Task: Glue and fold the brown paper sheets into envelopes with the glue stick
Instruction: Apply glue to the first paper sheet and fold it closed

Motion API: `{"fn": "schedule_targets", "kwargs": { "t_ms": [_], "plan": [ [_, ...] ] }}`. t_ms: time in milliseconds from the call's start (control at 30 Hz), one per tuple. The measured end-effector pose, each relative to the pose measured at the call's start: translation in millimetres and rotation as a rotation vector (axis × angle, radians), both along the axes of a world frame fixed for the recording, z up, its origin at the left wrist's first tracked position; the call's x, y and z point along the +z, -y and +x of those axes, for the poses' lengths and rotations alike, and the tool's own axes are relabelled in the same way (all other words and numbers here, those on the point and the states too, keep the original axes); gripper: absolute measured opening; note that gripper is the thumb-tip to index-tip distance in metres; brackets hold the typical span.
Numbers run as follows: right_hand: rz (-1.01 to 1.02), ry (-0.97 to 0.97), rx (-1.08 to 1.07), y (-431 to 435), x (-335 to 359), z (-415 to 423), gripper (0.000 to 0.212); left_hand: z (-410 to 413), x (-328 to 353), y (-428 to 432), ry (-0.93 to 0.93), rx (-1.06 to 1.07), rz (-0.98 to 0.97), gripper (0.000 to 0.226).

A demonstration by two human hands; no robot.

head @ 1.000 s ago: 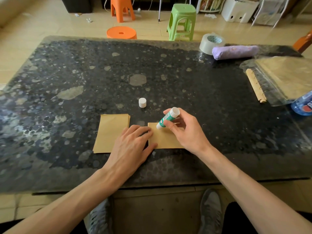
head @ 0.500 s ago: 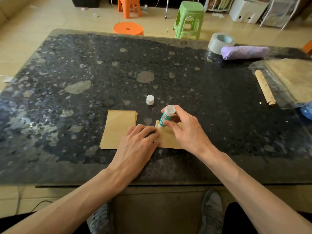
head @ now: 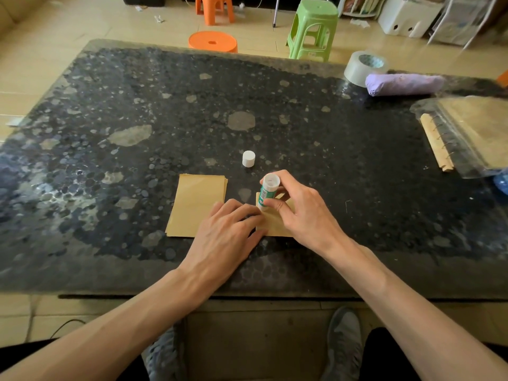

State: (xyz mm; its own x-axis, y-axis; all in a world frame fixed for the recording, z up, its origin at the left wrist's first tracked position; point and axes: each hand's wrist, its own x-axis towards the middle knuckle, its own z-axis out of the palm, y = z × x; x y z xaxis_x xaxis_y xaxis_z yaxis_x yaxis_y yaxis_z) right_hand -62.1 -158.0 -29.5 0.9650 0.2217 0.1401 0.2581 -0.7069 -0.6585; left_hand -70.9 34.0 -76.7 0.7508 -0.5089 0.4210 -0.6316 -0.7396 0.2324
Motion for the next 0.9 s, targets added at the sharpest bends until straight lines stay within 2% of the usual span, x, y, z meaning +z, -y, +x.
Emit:
{"fn": "schedule_targets", "kwargs": {
  "t_ms": [267, 533, 700, 900],
  "plan": [
    [-0.100, 0.028, 0.021, 0.7, -0.8, 4.0, 0.026, 4.7, -5.0, -0.2, -0.007, -0.060, -0.067, 0.036],
    [-0.066, 0.090, -0.020, 0.0, -6.0, 8.3, 0.025, 5.3, -6.0, -0.6, -0.015, -0.049, -0.121, 0.033],
    [-0.044, 0.116, -0.047, -1.6, -7.2, 10.7, 0.029, 5.5, 2.0, -4.8, -0.128, -0.035, -0.090, 0.041],
    [0.018, 0.078, -0.056, -3.9, -6.4, 10.2, 0.030, 5.6, 0.4, -5.0, -0.212, 0.008, -0.122, 0.028]
  ]
}}
